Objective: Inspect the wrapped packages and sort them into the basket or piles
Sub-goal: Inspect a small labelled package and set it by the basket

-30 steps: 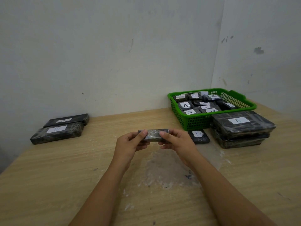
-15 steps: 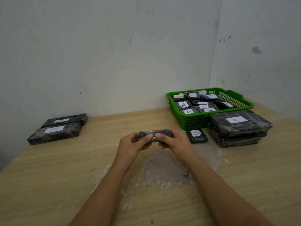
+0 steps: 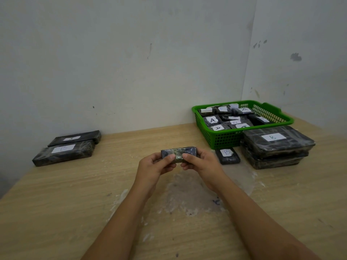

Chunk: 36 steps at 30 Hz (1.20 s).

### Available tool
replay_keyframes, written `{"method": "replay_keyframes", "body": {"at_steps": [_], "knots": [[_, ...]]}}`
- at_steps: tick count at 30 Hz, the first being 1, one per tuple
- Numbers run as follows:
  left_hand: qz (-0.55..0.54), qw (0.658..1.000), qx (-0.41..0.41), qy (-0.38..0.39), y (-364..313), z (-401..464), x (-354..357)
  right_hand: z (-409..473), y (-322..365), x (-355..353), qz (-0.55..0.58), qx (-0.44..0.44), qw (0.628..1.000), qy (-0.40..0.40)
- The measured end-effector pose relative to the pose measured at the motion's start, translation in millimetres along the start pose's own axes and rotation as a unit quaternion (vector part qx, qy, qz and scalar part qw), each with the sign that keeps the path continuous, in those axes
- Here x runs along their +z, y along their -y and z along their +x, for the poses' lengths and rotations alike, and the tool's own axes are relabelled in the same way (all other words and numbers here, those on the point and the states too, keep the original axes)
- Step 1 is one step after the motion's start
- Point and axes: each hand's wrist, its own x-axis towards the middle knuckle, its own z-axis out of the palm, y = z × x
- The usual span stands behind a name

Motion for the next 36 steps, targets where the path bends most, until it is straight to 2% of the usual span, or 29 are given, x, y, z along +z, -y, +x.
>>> {"method": "replay_keyframes", "body": {"at_steps": [9, 18, 28, 36], "knots": [[-0.001, 1.000, -0.003, 0.024, -5.8, -2.5, -1.7, -0.3, 4.1, 3.0, 0.021, 0.025, 0.999, -0.025], [0.004, 1.000, -0.008, -0.010, -2.9, -3.8, 2.1, -2.2, 4.8, 2.7, 0.002, 0.013, 0.999, -0.030], [0.018, 0.999, 0.011, 0.029, -9.6, -8.2, 4.3, -0.2, 4.7, -0.1, 0.026, 0.002, 0.997, -0.068], [0.033, 0.999, 0.004, 0.016, -4.6, -6.1, 3.4, -2.1, 1.7, 0.8, -0.002, -0.014, 0.998, -0.058]]}}
